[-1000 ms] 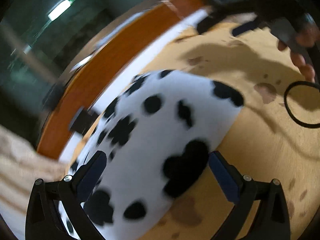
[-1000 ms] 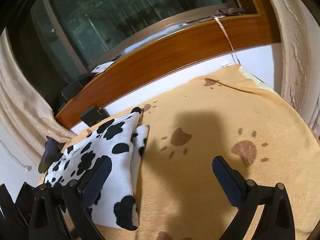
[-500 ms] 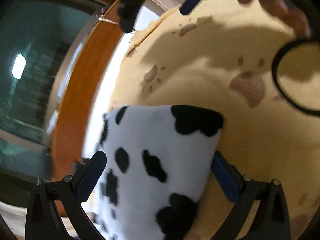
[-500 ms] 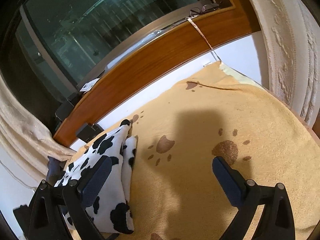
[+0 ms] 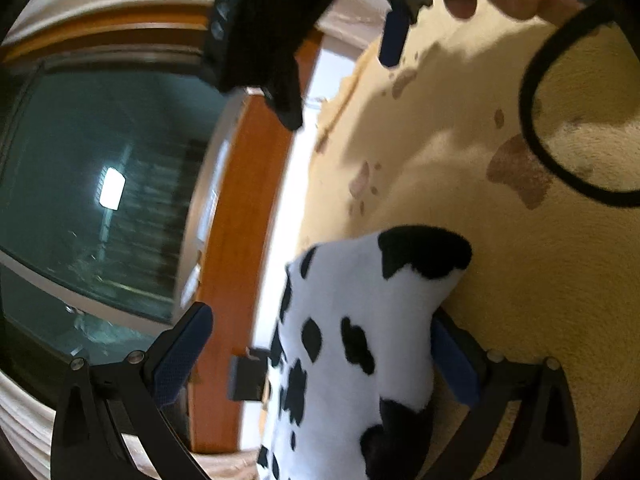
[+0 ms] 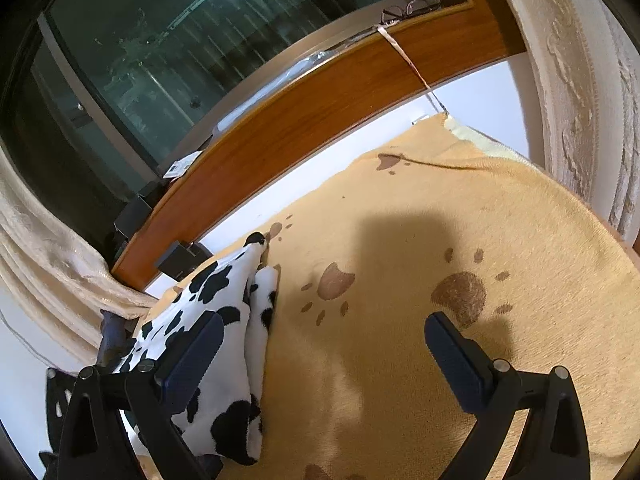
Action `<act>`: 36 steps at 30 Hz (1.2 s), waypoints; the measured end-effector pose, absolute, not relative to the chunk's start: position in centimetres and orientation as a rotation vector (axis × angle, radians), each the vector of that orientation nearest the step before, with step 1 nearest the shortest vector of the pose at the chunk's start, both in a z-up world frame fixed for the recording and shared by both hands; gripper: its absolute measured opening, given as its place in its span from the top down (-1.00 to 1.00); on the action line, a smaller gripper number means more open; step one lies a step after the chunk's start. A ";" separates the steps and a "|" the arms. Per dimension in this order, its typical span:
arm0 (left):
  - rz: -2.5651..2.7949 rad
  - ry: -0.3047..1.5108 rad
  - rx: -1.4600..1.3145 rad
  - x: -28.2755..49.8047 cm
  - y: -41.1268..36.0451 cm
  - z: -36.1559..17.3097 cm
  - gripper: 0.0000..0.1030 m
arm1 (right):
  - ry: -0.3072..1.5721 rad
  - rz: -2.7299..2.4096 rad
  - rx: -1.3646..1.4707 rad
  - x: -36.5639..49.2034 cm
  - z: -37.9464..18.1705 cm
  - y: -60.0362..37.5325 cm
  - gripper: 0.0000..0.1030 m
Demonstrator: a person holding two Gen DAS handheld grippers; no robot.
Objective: Fold clothes
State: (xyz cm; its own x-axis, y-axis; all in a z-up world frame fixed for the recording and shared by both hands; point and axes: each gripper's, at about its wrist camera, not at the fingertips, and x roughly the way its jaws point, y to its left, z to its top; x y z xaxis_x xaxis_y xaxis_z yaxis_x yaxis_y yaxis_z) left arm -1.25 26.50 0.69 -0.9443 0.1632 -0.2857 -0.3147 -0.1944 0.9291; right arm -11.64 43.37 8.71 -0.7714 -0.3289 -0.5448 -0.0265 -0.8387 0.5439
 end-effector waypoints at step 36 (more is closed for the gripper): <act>2.362 0.377 -0.799 -8.1 16.0 8.2 0.65 | -1.224 -1.934 1.339 -26.0 5.5 36.4 -0.99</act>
State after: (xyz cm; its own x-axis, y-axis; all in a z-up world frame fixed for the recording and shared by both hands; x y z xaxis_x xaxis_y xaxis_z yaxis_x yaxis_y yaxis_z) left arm -8.10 16.03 8.22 -0.6320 0.4577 -0.6254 -0.6297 -0.7737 0.0701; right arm -26.04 36.35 5.46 -0.4023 -0.7823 -0.4756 -0.0952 -0.4809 0.8716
